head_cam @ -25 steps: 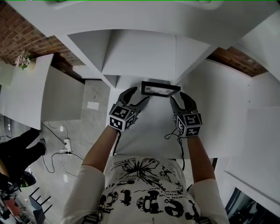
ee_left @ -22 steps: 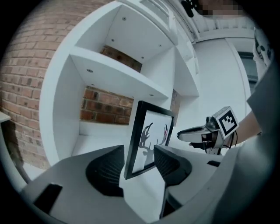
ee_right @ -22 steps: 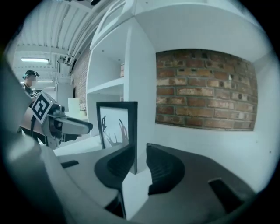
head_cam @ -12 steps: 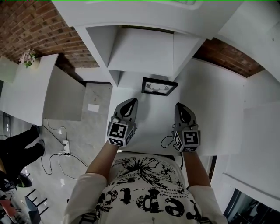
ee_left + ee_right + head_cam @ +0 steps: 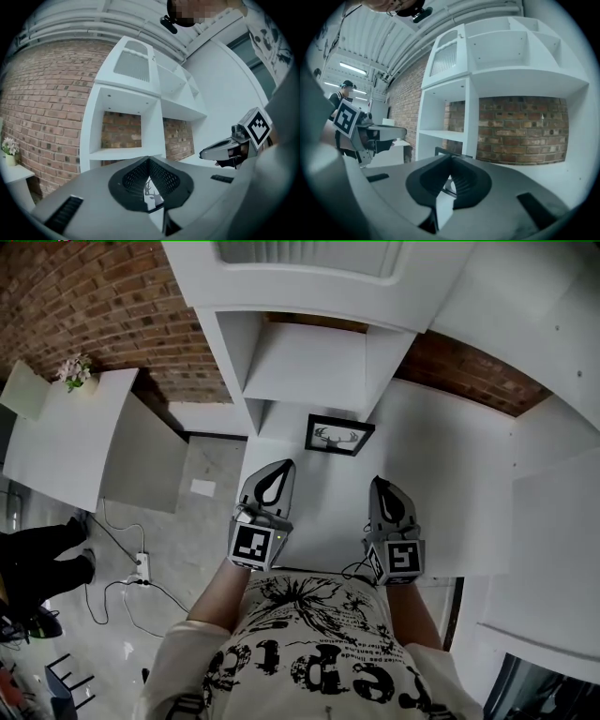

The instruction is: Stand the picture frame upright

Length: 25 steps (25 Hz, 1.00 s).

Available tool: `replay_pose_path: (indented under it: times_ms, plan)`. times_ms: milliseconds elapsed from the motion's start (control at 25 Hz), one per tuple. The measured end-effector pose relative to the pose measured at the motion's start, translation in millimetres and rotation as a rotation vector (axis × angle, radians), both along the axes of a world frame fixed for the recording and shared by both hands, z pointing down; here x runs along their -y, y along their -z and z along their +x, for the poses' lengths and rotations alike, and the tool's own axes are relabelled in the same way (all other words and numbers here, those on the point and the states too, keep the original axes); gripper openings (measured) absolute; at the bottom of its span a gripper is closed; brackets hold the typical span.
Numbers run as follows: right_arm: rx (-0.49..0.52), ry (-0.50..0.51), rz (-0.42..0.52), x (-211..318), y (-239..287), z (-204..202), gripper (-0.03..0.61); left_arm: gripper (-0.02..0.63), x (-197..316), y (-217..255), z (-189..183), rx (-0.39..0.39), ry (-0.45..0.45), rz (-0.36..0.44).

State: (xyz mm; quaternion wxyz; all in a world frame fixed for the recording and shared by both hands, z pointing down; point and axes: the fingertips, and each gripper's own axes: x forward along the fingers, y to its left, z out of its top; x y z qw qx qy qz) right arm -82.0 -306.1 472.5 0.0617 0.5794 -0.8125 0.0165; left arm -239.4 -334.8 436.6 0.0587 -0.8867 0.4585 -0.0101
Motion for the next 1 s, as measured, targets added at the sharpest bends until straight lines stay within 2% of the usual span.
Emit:
replay_pose_path:
  times_ms: [160, 360, 560, 1000]
  plan:
    - [0.0, 0.007, 0.027, -4, 10, -6, 0.002, 0.008, -8, 12, -5, -0.023, -0.002, 0.025]
    - [-0.031, 0.023, 0.032, -4, 15, -16, 0.002, 0.008, -11, 13, -10, -0.021, -0.001, 0.012]
    - [-0.022, 0.021, 0.017, -4, 14, -21, 0.002, 0.008, -14, 5, -9, -0.008, -0.02, -0.012]
    - [-0.012, 0.021, 0.013, 3, 18, -25, 0.002, 0.008, -10, 9, -15, -0.029, -0.037, -0.021]
